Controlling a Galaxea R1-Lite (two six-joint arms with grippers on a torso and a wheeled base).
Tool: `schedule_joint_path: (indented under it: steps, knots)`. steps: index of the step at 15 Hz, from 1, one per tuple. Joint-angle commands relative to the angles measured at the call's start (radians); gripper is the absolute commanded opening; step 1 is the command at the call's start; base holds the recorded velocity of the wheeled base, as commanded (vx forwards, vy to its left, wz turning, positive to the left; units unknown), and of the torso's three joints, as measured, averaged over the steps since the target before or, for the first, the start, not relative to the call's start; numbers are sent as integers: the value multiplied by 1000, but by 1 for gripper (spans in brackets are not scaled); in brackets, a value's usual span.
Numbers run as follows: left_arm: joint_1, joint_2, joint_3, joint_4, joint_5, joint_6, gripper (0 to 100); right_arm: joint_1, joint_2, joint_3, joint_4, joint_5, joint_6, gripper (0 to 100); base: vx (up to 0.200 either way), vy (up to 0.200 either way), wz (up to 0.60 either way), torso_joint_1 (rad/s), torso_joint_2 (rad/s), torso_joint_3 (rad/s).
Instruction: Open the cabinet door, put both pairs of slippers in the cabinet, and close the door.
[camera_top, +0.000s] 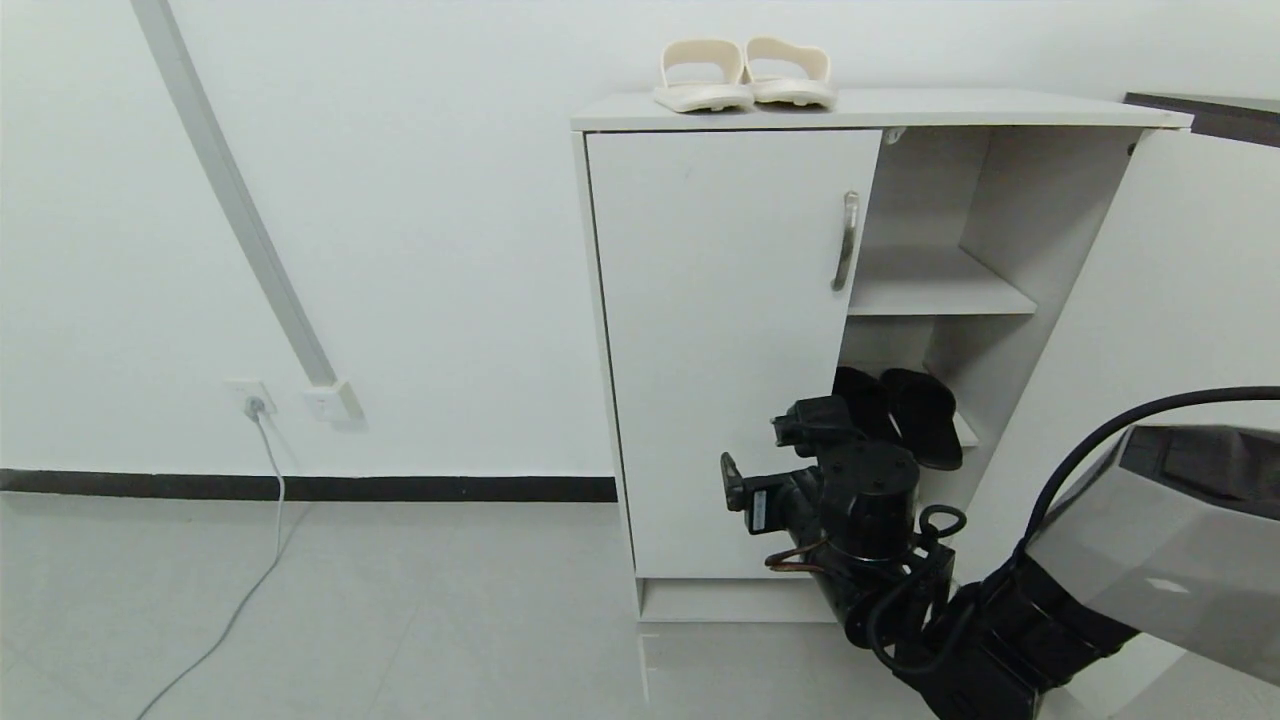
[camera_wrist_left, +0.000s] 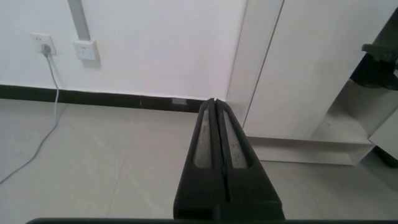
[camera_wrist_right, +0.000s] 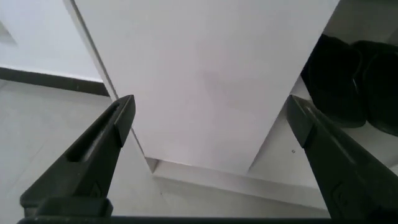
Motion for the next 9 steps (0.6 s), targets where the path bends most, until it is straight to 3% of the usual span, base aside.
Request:
schedule_joint_path:
  steps: [1,9]
  knots:
    - [1,1,0,0,1,-1,0,-4,1,1,-7,15,2,100,0,0,0,0,0,0]
    - [0,1,0,0,2,-1,0,-3,1,24,-8,50,-4,100,0,0,0,0,0,0]
